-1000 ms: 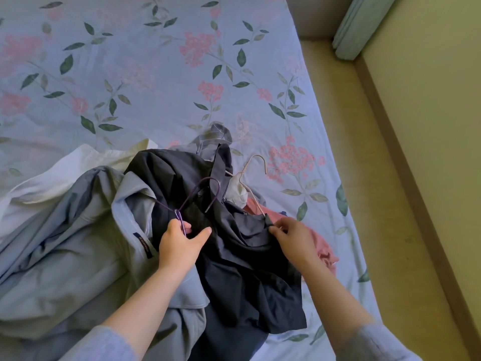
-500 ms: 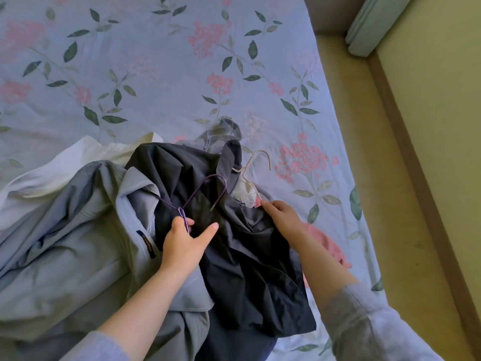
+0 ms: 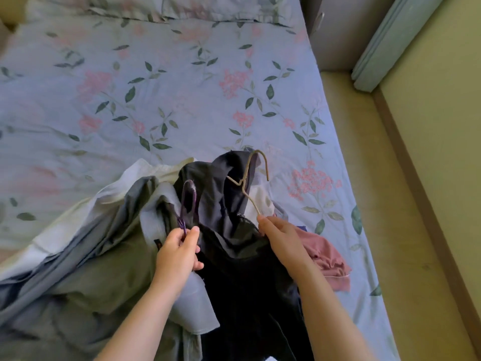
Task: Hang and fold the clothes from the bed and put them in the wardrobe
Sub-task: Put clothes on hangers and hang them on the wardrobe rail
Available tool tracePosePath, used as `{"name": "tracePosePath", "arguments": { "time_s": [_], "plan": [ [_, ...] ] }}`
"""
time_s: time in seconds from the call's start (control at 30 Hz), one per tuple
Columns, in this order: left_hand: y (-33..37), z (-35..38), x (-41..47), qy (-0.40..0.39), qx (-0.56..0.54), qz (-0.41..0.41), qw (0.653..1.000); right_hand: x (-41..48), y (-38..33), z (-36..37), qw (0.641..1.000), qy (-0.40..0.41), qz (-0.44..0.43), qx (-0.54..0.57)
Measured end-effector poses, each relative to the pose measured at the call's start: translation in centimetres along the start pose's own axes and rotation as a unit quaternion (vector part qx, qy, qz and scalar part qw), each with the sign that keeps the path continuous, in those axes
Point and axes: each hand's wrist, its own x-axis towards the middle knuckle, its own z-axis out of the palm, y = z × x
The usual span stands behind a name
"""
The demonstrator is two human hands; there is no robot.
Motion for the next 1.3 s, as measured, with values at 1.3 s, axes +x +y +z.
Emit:
{"name": "tracePosePath", "arguments": {
  "time_s": [1.3],
  "plan": [
    [18.7,-40.1,-39.1,0.164,-0.033,0.365,0.916,-39.2,-34.1,6.8,0.877,0.129,-0.449,-0.115]
  ]
}}
